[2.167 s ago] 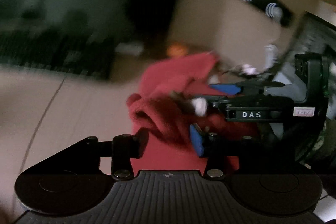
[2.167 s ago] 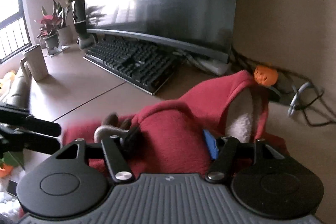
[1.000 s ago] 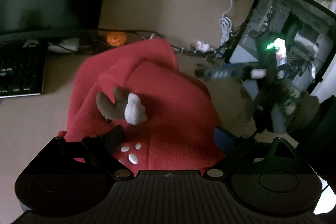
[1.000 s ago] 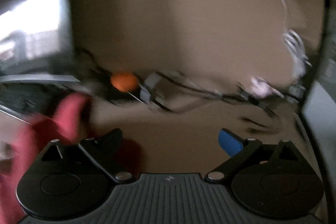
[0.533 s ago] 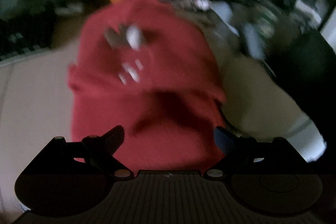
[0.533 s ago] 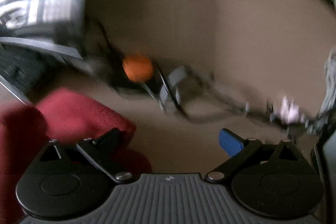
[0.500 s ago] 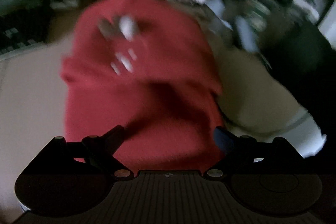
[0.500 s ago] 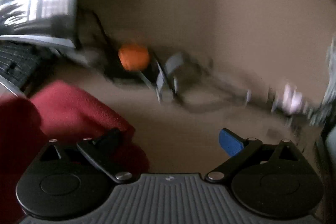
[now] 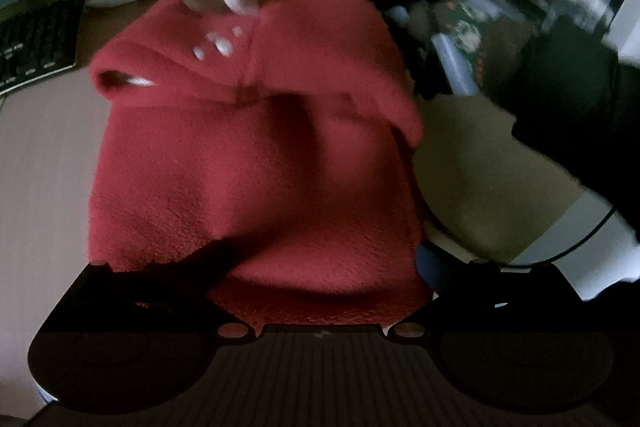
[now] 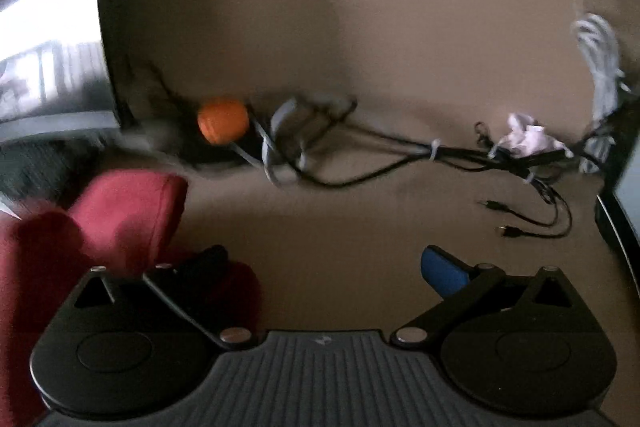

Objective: Fold clothes

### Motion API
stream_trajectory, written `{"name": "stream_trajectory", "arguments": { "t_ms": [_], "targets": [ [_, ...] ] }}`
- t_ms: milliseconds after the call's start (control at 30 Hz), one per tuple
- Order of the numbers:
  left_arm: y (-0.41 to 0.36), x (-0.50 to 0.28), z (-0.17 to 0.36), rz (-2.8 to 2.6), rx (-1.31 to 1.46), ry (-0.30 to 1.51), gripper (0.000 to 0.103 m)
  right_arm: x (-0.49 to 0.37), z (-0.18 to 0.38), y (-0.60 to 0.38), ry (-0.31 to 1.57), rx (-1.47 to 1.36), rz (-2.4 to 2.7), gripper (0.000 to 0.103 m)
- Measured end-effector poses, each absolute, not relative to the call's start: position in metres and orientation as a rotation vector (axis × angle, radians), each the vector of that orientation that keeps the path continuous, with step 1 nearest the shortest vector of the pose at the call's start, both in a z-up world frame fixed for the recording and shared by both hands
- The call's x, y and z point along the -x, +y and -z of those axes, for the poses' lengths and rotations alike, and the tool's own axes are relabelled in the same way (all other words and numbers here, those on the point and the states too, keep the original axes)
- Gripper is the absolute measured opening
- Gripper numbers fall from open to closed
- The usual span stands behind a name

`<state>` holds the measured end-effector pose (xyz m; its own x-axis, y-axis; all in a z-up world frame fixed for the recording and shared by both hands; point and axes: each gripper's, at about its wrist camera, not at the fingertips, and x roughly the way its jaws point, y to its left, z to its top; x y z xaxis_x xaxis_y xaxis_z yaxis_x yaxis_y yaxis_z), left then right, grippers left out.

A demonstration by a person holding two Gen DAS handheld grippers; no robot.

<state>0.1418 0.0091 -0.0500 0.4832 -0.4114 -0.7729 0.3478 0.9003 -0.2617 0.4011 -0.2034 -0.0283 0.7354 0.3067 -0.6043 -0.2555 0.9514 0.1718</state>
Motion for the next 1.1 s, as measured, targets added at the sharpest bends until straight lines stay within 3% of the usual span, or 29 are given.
{"name": "stream_trajectory", "arguments": {
  "t_ms": [167,233,300,600,800,933,1000,1100],
  "targets": [
    [0.052,-0.147,0.008,0.467,0.19,0.817,0.102,-0.336,0.007,-0.238,0.678,-0.363,-0.496,0.103],
    [0.073,-0.159,-0.006,0.441,0.252,0.734,0.102,-0.314,0.015,-0.239,0.705,-0.514,-0.561,0.091],
    [0.09,-0.177,-0.01,0.398,0.319,0.694,0.102,-0.302,0.028,-0.232,0.723,-0.598,-0.572,0.09],
    [0.097,-0.263,0.036,0.342,0.436,0.792,0.102,-0.301,0.078,-0.208,0.807,-0.846,-0.529,0.089],
    [0.085,-0.253,0.01,0.525,0.521,0.739,0.102,-0.294,0.038,-0.172,0.789,-0.549,-0.649,0.089],
    [0.088,-0.213,-0.025,0.624,0.464,0.658,0.102,-0.271,0.028,-0.112,0.757,-0.084,-0.657,0.089],
    [0.101,-0.203,-0.017,0.533,0.438,0.682,0.102,-0.261,0.03,-0.085,0.728,0.104,-0.636,0.09],
    [0.12,-0.188,-0.006,0.397,0.4,0.716,0.102,-0.261,0.029,-0.076,0.725,0.123,-0.627,0.094]
  ]
}}
